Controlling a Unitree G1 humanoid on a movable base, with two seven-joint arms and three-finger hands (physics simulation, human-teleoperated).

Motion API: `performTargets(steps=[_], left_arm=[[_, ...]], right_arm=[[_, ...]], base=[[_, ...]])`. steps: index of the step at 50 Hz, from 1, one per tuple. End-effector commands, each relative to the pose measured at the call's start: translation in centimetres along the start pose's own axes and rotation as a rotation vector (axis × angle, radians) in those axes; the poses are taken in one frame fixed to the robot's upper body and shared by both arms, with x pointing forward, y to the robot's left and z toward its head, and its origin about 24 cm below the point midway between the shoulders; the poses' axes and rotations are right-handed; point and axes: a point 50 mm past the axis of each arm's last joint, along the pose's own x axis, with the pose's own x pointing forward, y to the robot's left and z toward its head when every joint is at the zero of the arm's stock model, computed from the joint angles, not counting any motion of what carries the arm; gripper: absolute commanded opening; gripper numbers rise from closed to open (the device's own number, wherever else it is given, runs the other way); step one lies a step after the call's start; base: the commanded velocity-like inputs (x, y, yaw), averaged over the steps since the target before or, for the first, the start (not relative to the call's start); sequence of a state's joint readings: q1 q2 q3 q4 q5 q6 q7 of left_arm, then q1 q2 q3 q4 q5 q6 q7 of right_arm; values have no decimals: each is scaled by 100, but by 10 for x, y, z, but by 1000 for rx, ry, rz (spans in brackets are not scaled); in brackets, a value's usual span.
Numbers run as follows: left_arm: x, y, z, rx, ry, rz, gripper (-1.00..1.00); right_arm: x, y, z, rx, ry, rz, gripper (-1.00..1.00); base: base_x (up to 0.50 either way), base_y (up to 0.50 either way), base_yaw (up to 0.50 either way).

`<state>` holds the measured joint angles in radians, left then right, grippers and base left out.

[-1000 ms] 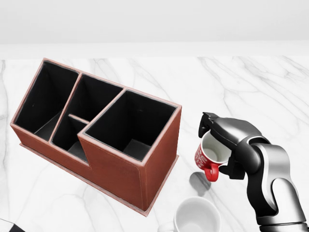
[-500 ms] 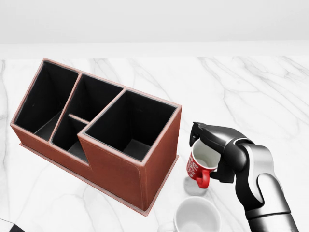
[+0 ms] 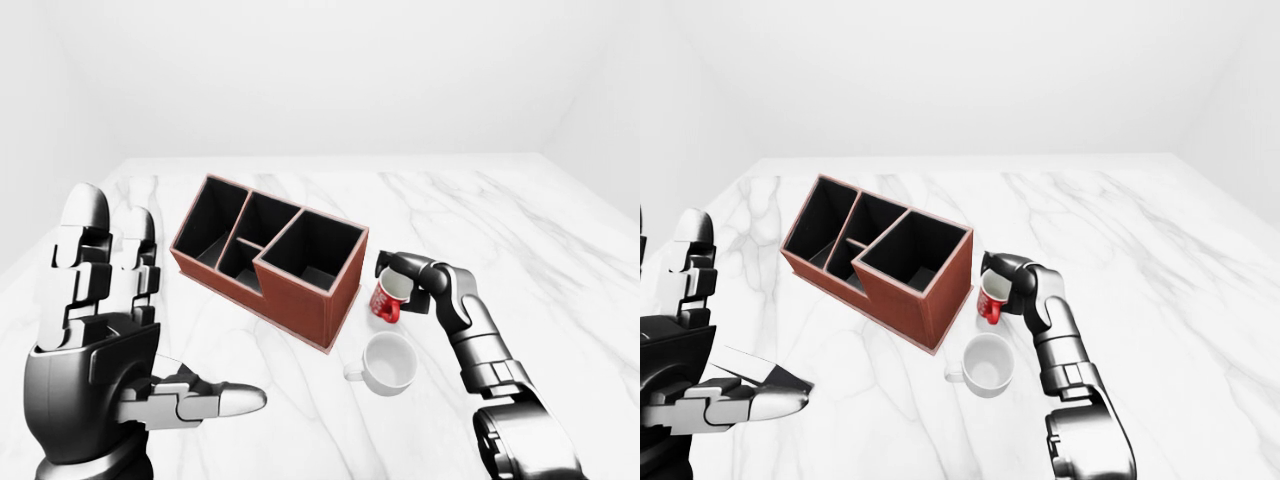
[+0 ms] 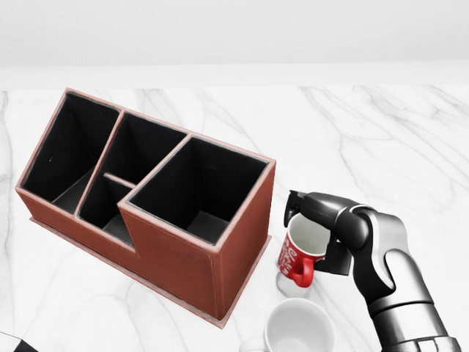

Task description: Pick up the red mug and place it to the right of the caddy.

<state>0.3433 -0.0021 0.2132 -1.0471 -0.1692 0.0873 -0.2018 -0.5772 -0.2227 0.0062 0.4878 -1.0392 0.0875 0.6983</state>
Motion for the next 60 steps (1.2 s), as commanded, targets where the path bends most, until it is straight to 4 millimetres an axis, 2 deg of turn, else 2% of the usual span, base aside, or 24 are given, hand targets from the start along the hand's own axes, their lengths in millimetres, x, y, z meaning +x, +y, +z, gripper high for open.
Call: performTargets(steps=[1,39,50,60], left_arm=[[0,-1,0,0,1,-2,100],[-1,0,0,-8,8,-5,100],[-2,1,-1,-12,14,-3,100],[-3,2,-1,-19,19,-2,100]], right_arm=[[5,-3,-9,-5,47,20,-100],[23,21,-15,43,81,30,-100],[27,20,-14,53,86,-14,-100],[28,6,-12,74,79,-78,-100]], base=[[0,0,0],[0,0,0],[0,0,0],[0,0,0]])
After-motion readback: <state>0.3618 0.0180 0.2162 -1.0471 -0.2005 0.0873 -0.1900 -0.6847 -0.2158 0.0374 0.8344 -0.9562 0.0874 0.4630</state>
